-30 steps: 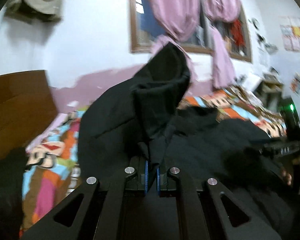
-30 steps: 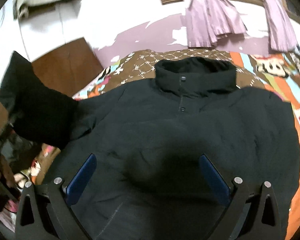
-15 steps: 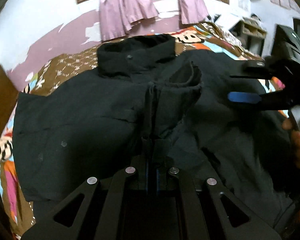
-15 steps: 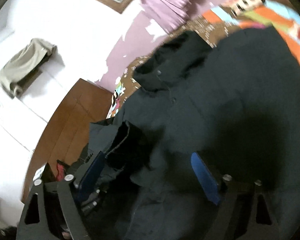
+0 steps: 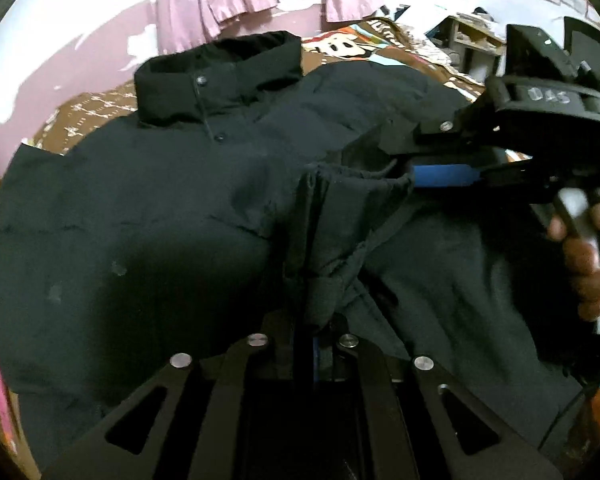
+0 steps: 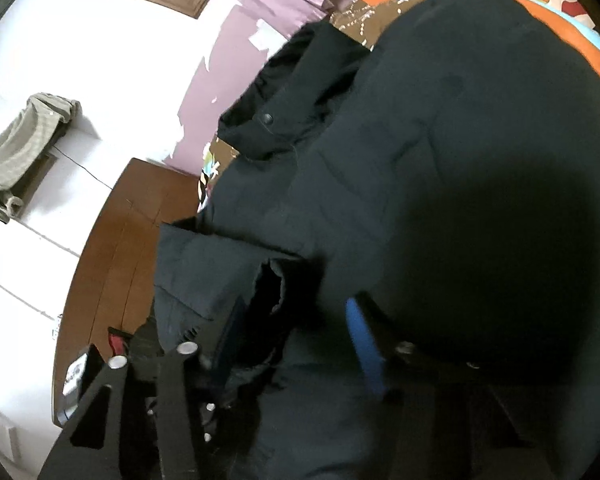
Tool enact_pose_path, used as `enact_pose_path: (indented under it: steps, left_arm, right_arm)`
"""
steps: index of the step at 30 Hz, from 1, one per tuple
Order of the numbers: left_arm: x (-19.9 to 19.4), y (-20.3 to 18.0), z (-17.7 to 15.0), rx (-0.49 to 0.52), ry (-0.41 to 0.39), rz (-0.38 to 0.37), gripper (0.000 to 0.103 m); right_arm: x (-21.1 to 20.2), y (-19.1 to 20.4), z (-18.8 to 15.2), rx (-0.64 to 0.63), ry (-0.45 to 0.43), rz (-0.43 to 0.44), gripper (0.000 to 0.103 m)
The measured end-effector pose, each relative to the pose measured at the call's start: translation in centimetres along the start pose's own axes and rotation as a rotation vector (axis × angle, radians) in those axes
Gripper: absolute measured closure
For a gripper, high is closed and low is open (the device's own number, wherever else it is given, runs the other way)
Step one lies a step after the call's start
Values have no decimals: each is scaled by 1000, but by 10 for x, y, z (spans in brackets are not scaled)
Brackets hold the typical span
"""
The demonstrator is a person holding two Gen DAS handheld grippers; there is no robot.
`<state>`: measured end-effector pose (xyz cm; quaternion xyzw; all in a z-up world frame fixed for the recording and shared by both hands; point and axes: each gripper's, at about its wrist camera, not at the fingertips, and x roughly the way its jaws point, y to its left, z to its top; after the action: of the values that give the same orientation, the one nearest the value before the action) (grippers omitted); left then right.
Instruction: Fold large clothes
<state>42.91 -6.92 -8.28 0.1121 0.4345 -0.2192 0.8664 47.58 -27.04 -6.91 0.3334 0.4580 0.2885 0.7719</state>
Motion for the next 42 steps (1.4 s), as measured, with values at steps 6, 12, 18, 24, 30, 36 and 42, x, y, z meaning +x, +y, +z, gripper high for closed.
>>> enact_pose_path:
  steps: [6,12,18,24,30,36,42]
  left_arm:
    - [-13,8,-4,3,7,-102,72]
    - [-52,24,-5,-81,-114,-185,55]
    - [-82,55,7,-199,-244,-80,41]
    - [-76,104,17,-360,-234,110,41]
    - [-37,140,14,-384,-103,116,41]
    - [-20,135,11,-327,-52,87,41]
    - [3,134,10,-299,29,156,41]
  right_arm:
    - [2,5,-4,-20,12,-39,94]
    - [-31,15,-6,-77,-135,-69,97]
    - [-87,27,-1,-134,-352,-165,98]
    - [-107,24,17,-164,-443,-261,98]
    - [-79,16,24,-285,-407,-471,92]
    - [-86,31,11,-420,-500,-547,22]
    - [-33,48,9,-593,-274,-509,64]
